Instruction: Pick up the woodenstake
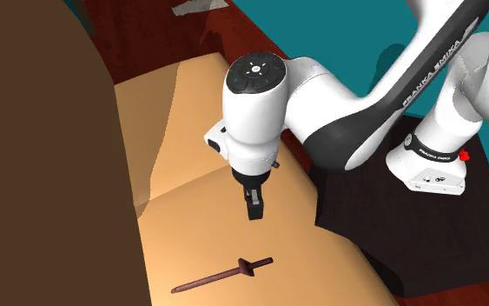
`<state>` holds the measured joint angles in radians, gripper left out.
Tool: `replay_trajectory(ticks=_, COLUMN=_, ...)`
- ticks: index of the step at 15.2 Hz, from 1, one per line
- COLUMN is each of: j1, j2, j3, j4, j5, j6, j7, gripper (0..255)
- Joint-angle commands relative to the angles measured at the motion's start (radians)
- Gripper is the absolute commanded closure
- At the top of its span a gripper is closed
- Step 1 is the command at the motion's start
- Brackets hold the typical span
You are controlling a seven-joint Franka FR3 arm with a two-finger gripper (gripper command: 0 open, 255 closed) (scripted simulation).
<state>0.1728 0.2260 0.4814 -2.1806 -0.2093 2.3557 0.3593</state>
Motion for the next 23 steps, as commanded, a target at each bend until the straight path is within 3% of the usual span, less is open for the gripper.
replay_trajectory(ticks=1, j1=0.028, j2=0.085, j3=-0.008, j4=0.056, j5=-0.049, j6=0.012, j7=0.037, gripper=0)
replay_trajectory(ticks=7, j1=0.136, j2=0.309, j3=-0.046, j4=0.228, j5=-0.147, j6=0.027, j7=0.113, gripper=0)
replay_trajectory(ticks=14, j1=0.263, j2=0.565, j3=-0.085, j4=0.48, j5=-0.206, j6=0.007, j7=0.146, gripper=0)
replay_trajectory(ticks=23, j1=0.292, j2=0.661, j3=-0.116, j4=0.528, j5=-0.233, j6=0.056, j7=0.159, gripper=0)
